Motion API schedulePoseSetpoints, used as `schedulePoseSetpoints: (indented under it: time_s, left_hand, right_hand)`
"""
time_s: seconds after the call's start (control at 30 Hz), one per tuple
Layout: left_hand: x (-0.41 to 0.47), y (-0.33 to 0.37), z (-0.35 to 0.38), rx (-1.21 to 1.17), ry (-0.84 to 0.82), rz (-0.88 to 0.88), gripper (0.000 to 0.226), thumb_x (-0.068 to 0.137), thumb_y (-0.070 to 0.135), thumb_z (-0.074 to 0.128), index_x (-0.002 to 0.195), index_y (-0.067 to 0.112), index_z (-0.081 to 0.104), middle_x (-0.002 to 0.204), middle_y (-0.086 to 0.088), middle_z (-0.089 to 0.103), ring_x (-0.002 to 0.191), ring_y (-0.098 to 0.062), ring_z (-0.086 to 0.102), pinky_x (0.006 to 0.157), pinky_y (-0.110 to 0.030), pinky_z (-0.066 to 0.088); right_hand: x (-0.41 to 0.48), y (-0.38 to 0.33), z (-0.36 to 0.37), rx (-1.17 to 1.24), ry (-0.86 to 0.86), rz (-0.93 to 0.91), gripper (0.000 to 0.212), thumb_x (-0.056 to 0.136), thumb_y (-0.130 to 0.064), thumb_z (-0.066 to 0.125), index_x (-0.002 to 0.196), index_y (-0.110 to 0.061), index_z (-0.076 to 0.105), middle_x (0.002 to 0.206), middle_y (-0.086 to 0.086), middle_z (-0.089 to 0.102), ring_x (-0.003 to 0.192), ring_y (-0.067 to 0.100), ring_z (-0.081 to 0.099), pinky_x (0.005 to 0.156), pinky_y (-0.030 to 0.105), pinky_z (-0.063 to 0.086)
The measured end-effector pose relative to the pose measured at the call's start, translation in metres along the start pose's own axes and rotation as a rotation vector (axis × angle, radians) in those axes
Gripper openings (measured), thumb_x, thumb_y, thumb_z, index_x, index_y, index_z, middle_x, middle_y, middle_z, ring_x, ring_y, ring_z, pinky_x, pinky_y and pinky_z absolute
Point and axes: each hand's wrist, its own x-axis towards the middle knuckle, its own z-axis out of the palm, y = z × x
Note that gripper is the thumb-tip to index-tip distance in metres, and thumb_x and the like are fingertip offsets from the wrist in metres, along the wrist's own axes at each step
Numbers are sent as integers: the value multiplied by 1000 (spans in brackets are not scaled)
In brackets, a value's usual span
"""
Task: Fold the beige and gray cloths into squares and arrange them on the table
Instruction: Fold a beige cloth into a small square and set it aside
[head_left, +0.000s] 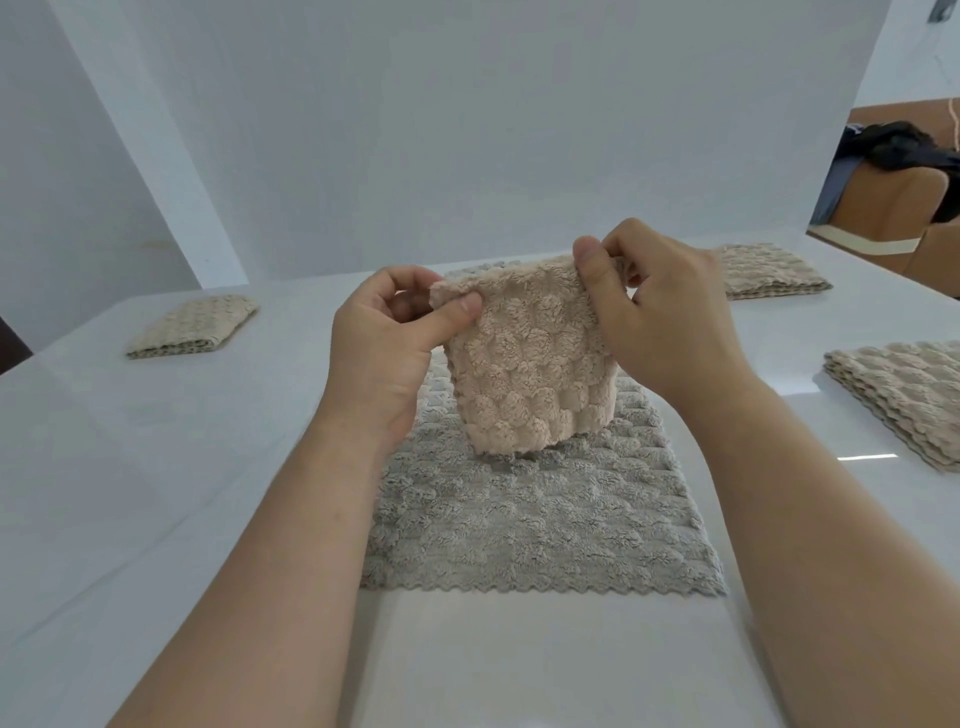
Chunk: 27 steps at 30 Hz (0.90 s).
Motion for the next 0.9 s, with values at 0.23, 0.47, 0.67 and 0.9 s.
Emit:
schedulePoseSetpoints:
  time_s: [0.23, 0.47, 0.67, 0.9]
  left_hand:
    - [2, -7, 2, 3, 36, 15, 35, 87, -11, 66, 106, 17, 61, 73, 3, 66, 83, -23, 60, 79, -41, 51]
    - [5, -11, -4, 278, 101, 160, 36, 93, -4, 59, 111, 27, 56, 103, 6, 67, 70, -4, 60, 66, -23, 50]
    - [7, -16, -4, 388, 125, 165, 40, 92, 6, 69, 125, 28, 61, 101, 11, 62, 74, 3, 62, 76, -18, 53]
    - [8, -14, -3, 186, 96, -54, 17, 84, 1, 75, 92, 16, 75, 84, 4, 76, 87, -15, 73, 96, -38, 57]
  right_hand:
    - [-1, -3, -1, -7, -110, 89, 42, 102, -54, 47, 90, -15, 53, 60, -7, 48, 60, 5, 48, 56, 22, 35]
    - [-6, -11, -2, -17, -198, -28, 45, 94, -60, 53, 103, -17, 54, 75, 2, 62, 74, 22, 60, 70, 41, 51]
    - [-2, -8, 3, 366, -190, 255, 36, 89, -39, 76, 118, -29, 58, 64, -6, 50, 60, 8, 49, 61, 20, 42]
    - [2, 4, 7, 815, -208, 540, 15, 83, -21, 82, 94, -11, 79, 92, 10, 78, 90, 20, 73, 97, 45, 57]
